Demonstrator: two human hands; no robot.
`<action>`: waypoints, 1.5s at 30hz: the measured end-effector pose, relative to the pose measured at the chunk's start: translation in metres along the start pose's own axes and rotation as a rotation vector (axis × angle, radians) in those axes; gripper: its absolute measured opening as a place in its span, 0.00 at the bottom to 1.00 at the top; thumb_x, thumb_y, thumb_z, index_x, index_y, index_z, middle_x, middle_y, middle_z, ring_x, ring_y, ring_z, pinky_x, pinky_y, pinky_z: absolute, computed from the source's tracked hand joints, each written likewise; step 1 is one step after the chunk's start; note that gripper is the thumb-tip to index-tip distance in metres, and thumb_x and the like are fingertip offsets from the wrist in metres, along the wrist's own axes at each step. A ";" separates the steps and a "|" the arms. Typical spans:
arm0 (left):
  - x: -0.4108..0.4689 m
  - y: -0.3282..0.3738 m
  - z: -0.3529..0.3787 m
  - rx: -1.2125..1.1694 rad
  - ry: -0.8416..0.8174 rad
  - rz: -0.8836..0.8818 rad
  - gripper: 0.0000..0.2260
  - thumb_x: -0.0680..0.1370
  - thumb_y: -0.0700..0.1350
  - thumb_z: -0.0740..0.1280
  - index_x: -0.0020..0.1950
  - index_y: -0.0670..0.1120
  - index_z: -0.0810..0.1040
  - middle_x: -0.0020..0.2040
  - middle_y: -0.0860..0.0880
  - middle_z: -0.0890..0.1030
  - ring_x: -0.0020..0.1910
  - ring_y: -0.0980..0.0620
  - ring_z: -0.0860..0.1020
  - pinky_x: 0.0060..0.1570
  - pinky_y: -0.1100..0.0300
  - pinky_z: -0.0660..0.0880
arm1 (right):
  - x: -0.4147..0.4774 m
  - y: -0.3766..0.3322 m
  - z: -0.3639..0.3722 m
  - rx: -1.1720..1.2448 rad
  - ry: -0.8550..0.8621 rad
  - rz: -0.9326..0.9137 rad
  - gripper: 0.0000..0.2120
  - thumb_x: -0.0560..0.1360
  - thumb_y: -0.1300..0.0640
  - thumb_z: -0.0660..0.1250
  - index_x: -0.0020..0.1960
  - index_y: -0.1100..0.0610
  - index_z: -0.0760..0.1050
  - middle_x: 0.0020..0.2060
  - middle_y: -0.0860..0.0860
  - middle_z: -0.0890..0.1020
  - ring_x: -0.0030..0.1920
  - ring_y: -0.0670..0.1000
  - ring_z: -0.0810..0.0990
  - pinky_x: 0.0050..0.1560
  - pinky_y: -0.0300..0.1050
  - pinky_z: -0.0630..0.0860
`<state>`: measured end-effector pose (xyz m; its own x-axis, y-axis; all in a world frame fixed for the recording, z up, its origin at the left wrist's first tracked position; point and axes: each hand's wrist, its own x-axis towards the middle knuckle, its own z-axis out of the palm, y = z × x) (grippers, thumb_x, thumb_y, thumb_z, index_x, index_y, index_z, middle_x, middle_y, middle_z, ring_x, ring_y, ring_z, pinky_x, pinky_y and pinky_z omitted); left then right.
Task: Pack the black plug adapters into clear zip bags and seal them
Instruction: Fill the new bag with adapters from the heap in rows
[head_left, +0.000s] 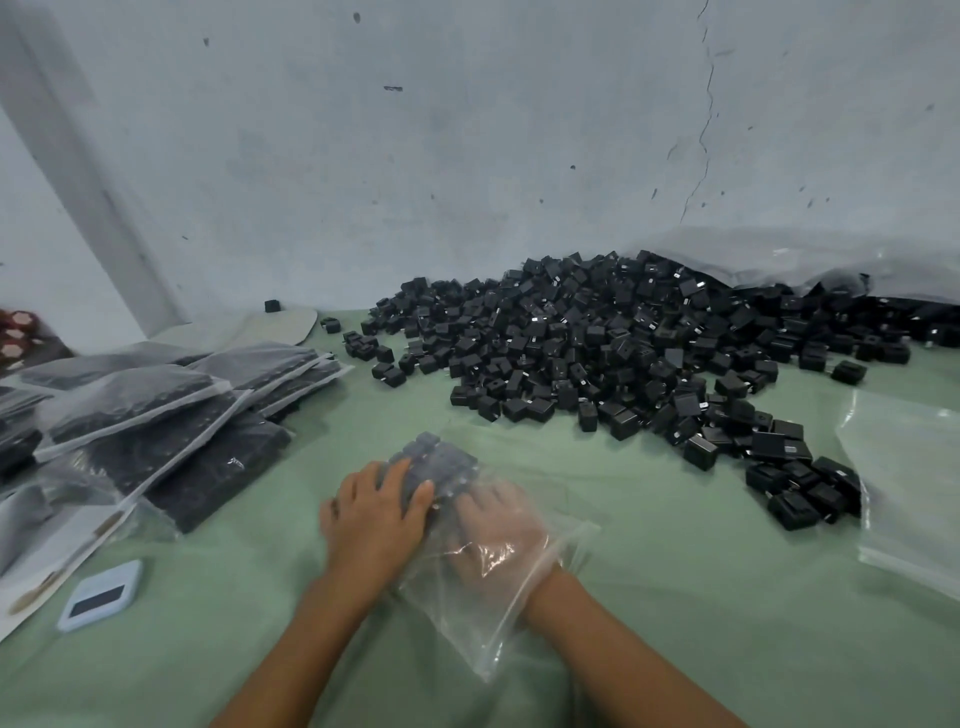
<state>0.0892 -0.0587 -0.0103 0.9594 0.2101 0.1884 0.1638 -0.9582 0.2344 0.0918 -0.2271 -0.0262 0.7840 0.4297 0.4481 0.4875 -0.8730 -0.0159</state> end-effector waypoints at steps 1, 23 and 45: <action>-0.001 -0.012 0.004 0.009 -0.039 -0.061 0.29 0.78 0.71 0.47 0.76 0.62 0.60 0.77 0.50 0.61 0.76 0.47 0.58 0.71 0.41 0.57 | 0.000 0.001 0.000 0.011 -0.051 -0.005 0.15 0.66 0.40 0.76 0.45 0.49 0.83 0.40 0.46 0.83 0.41 0.49 0.82 0.43 0.41 0.80; 0.016 -0.018 0.010 -0.265 -0.013 0.028 0.32 0.74 0.67 0.66 0.75 0.55 0.68 0.74 0.47 0.65 0.74 0.46 0.59 0.74 0.51 0.58 | 0.006 0.016 0.001 0.201 -0.484 0.078 0.30 0.79 0.39 0.53 0.79 0.45 0.53 0.79 0.53 0.56 0.78 0.57 0.54 0.77 0.56 0.48; 0.013 0.012 0.035 -0.376 0.096 0.104 0.25 0.72 0.59 0.74 0.66 0.51 0.77 0.67 0.45 0.72 0.69 0.45 0.67 0.71 0.48 0.64 | -0.089 0.111 -0.110 0.367 0.236 0.221 0.05 0.73 0.54 0.61 0.42 0.49 0.76 0.35 0.43 0.80 0.35 0.43 0.77 0.37 0.46 0.78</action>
<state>0.1113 -0.0744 -0.0380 0.9377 0.1499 0.3133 -0.0455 -0.8413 0.5386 0.0334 -0.3875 0.0304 0.7962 0.1417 0.5882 0.4557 -0.7799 -0.4290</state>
